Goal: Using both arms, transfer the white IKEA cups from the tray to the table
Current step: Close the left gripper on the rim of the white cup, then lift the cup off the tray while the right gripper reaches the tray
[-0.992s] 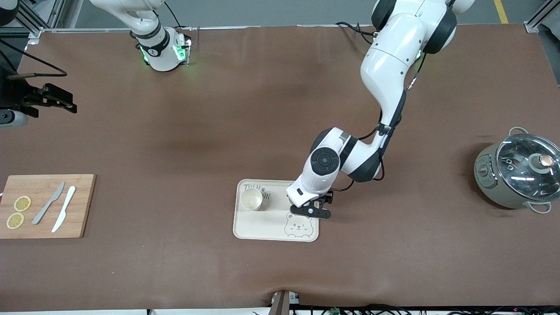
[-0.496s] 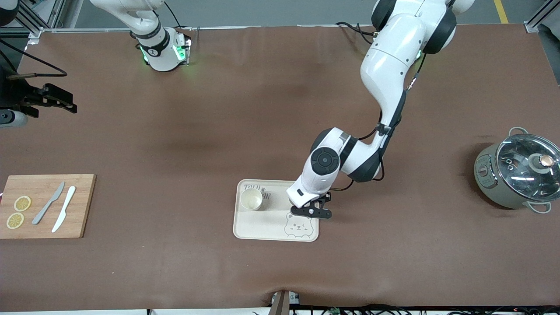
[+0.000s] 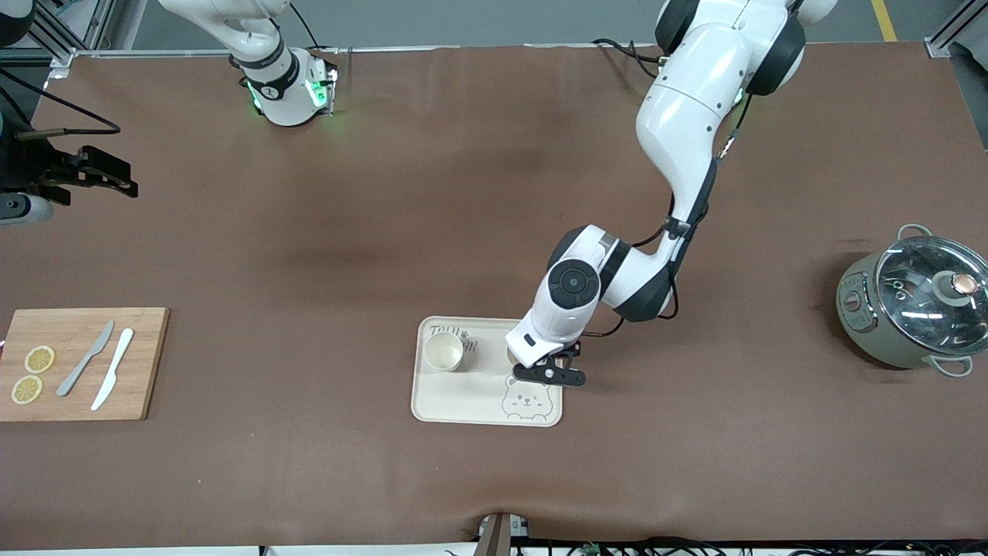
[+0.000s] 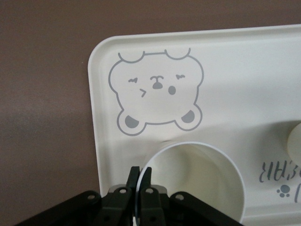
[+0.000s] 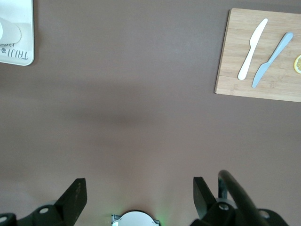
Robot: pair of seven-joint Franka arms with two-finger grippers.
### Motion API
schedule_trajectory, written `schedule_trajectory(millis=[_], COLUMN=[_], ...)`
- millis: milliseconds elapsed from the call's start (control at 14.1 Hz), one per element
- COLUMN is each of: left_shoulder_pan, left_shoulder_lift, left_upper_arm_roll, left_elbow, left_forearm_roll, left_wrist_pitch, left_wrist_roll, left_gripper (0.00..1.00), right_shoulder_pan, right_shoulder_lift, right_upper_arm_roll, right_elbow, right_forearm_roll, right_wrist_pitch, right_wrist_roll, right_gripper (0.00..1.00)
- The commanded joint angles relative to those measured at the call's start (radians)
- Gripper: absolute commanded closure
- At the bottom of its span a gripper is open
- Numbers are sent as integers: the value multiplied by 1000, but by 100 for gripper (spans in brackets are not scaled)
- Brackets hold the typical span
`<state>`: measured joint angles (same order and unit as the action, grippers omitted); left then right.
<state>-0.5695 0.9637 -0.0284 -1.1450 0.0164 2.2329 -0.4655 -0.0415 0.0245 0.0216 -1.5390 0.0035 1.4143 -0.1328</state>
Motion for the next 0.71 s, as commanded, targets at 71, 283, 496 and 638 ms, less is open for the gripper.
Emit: schedule_trajectory(millis=[71, 283, 496, 638], left_shoulder_pan=[6, 10, 39, 89], left_shoulder_lift=[-37, -121, -242, -345], left_upper_arm_roll=[10, -2, -18, -42], left_elbow=[-5, -73, -206, -335], left_forearm_roll=[-16, -18, -18, -18], left_wrist_pitch=[-22, -50, -50, -45], left_wrist_roll=[-2, -7, 10, 75], left_gripper=[100, 100, 100, 100], right_shoulder_pan=[-14, -21, -3, 20], right_shoulder_lift=[15, 31, 52, 89], right_upper_arm_roll=[14, 15, 15, 17], right_elbow=[16, 26, 25, 26], right_forearm_roll=[10, 19, 41, 44], right_wrist_pitch=[-14, -9, 3, 6], right_wrist_roll=[-1, -5, -5, 1], right_gripper=[0, 0, 0, 0])
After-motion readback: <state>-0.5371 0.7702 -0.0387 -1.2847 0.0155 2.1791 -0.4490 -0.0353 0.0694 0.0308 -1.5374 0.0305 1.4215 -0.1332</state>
